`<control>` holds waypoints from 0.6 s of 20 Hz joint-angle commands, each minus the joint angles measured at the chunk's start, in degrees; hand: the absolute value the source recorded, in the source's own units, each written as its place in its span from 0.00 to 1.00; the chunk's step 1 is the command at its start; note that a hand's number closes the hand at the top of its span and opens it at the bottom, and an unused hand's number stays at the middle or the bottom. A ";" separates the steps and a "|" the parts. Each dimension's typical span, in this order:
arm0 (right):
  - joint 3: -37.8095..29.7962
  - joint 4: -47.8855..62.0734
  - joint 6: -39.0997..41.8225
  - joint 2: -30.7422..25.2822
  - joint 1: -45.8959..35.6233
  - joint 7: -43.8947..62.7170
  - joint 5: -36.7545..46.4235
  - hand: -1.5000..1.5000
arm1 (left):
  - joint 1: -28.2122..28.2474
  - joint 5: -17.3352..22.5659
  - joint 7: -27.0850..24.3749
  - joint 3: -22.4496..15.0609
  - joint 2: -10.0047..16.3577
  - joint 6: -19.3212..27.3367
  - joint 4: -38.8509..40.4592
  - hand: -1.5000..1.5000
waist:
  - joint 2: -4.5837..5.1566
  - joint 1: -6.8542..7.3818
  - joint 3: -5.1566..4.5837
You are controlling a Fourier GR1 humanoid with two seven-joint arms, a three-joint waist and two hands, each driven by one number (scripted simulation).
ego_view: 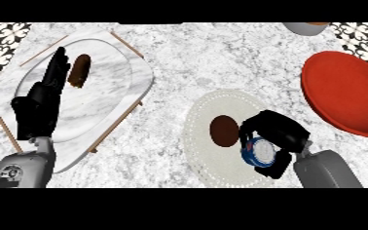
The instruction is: Pick the can from the placemat and place it in the bowl
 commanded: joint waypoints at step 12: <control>8.08 -50.45 -13.91 3.38 48.64 10.53 -2.59 1.00 | 3.41 -1.74 -0.94 0.00 -1.77 2.52 -1.07 0.50 | -0.25 -2.63 0.02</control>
